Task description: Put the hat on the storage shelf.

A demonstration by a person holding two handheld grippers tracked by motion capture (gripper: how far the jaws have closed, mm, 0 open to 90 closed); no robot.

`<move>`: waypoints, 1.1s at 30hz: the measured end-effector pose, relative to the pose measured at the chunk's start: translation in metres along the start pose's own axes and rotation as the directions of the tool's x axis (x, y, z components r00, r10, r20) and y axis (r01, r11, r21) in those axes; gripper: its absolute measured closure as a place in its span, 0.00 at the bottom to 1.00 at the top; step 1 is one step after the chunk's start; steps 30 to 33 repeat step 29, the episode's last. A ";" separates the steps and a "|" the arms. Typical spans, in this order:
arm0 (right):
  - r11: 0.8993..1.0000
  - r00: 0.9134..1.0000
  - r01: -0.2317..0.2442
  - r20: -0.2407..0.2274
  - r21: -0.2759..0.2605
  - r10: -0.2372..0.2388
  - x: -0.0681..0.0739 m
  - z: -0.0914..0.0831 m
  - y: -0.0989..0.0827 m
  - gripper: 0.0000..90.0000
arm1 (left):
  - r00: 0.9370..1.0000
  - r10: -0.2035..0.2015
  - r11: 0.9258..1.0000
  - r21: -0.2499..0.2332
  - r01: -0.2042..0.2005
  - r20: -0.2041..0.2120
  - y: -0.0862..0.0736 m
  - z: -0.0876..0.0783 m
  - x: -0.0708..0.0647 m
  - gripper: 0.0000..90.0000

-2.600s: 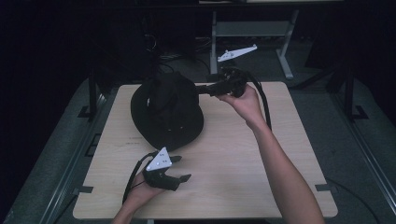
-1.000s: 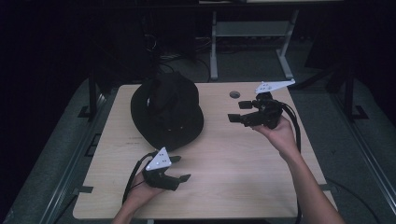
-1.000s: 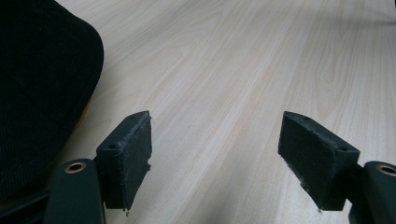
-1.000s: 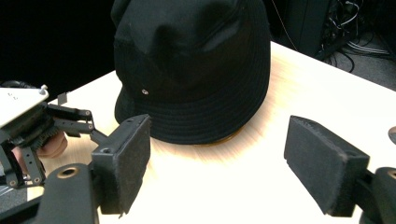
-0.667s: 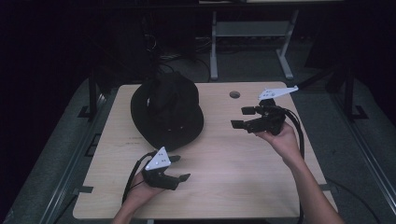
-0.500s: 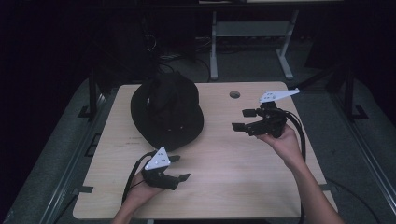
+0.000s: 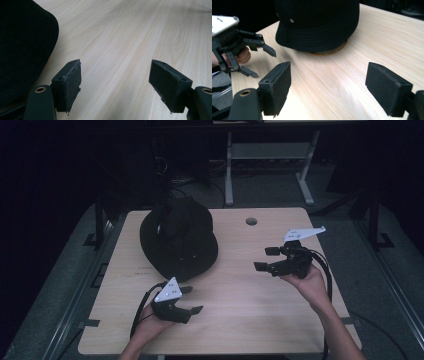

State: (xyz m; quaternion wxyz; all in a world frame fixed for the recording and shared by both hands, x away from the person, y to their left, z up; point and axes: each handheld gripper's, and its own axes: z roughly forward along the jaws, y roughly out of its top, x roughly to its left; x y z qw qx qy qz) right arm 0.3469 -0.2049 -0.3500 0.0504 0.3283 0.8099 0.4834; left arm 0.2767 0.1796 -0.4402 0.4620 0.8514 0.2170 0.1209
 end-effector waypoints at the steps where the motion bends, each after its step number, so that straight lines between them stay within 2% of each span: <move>1: 1.000 1.000 -0.006 0.000 -0.001 0.006 -0.001 -0.001 -0.003 0.22 | 1.000 0.000 1.000 0.000 0.000 0.000 0.000 0.000 0.000 0.28; 9: 0.999 0.999 -0.036 0.008 -0.001 0.036 -0.004 -0.008 -0.025 0.22 | 1.000 0.005 1.000 0.005 -0.005 -0.002 0.000 0.000 0.000 0.28; 15: 0.998 0.998 -0.063 0.020 0.009 0.062 -0.006 -0.011 -0.043 0.22 | 1.000 -0.008 1.000 0.002 0.008 -0.001 0.000 -0.001 0.000 0.28; 17: 0.998 0.998 -0.057 0.035 0.018 0.056 -0.005 -0.012 -0.049 0.22 | 1.000 -0.009 1.000 0.002 0.009 -0.002 0.000 -0.001 0.000 0.28; 23: 0.997 0.997 -0.069 0.040 0.029 0.068 -0.003 -0.016 -0.067 0.22 | 1.000 -0.008 1.000 0.005 0.008 -0.001 -0.001 -0.001 0.001 0.28; 28: 0.995 0.995 -0.091 0.048 0.034 0.089 0.001 -0.020 -0.085 0.21 | 1.000 -0.028 0.999 -0.014 0.028 0.000 -0.001 -0.003 0.005 0.28; 33: 0.995 0.995 -0.091 0.048 0.034 0.089 0.001 -0.020 -0.085 0.21 | 1.000 -0.028 0.999 -0.014 0.028 0.000 -0.001 -0.003 0.005 0.28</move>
